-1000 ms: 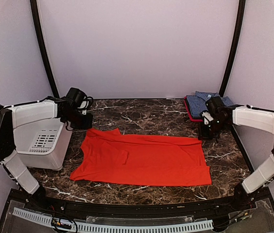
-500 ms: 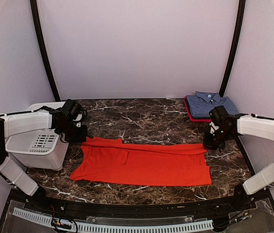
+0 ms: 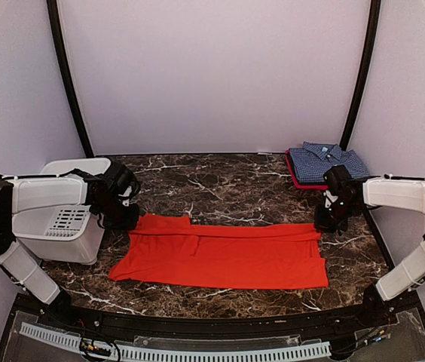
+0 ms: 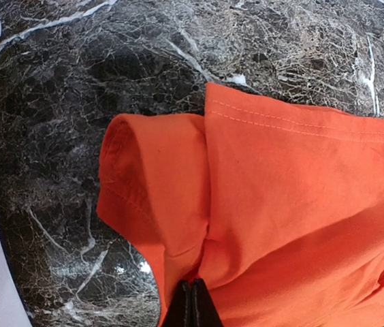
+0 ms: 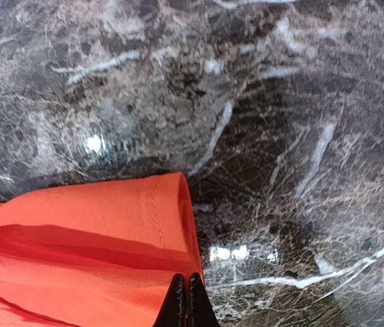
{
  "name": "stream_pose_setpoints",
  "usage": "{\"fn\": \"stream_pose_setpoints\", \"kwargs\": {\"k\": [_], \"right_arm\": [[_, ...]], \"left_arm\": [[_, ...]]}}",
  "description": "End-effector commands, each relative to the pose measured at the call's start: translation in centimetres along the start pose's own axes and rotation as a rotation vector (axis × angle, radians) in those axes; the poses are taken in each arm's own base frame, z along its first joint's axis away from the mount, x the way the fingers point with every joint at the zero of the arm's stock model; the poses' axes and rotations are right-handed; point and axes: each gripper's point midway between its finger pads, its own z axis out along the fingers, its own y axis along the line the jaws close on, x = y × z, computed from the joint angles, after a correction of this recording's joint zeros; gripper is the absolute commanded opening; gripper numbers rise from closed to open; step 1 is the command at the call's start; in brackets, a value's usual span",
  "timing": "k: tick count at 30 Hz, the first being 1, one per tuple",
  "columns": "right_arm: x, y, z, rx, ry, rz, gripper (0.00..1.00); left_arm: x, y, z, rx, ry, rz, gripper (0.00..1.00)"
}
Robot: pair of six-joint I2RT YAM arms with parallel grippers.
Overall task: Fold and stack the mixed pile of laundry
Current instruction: Fold the 1/3-folded T-shirt at the center of the board.
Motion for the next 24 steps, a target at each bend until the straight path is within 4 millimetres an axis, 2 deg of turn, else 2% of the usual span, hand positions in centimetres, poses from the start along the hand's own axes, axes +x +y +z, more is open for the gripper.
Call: {"fn": "stream_pose_setpoints", "kwargs": {"k": [1,5,6,9,14,17,21,24], "right_arm": [[-4.6,0.1,-1.7,-0.002,-0.109,-0.025,0.00],[-8.6,0.8,-2.9,-0.017,-0.172,-0.041,0.00],[-9.7,1.1,-3.2,-0.025,-0.188,-0.047,0.00],[-12.2,1.7,-2.9,-0.032,-0.212,-0.068,0.00],[-15.4,2.4,-1.9,-0.025,-0.240,-0.111,0.00],[-15.8,2.4,-1.1,-0.018,-0.227,-0.122,0.00],[-15.4,2.8,-0.8,-0.052,-0.230,-0.136,0.00],[-14.6,3.0,-0.4,-0.078,-0.221,-0.158,0.00]], "left_arm": [[0.4,1.0,-1.3,-0.038,-0.017,-0.024,0.00],[-3.0,0.1,-2.6,-0.032,-0.090,-0.011,0.00],[-3.6,0.3,-2.1,-0.050,-0.087,-0.005,0.00],[-6.8,-0.5,-2.5,-0.044,-0.142,-0.001,0.00],[-11.3,-0.5,-2.1,-0.030,-0.214,-0.019,0.00],[-13.3,-0.8,-1.9,-0.018,-0.237,-0.013,0.00],[-12.8,-1.5,-1.6,0.022,-0.212,0.012,0.00],[-10.8,-1.5,-1.0,0.056,-0.185,0.012,0.00]]}}
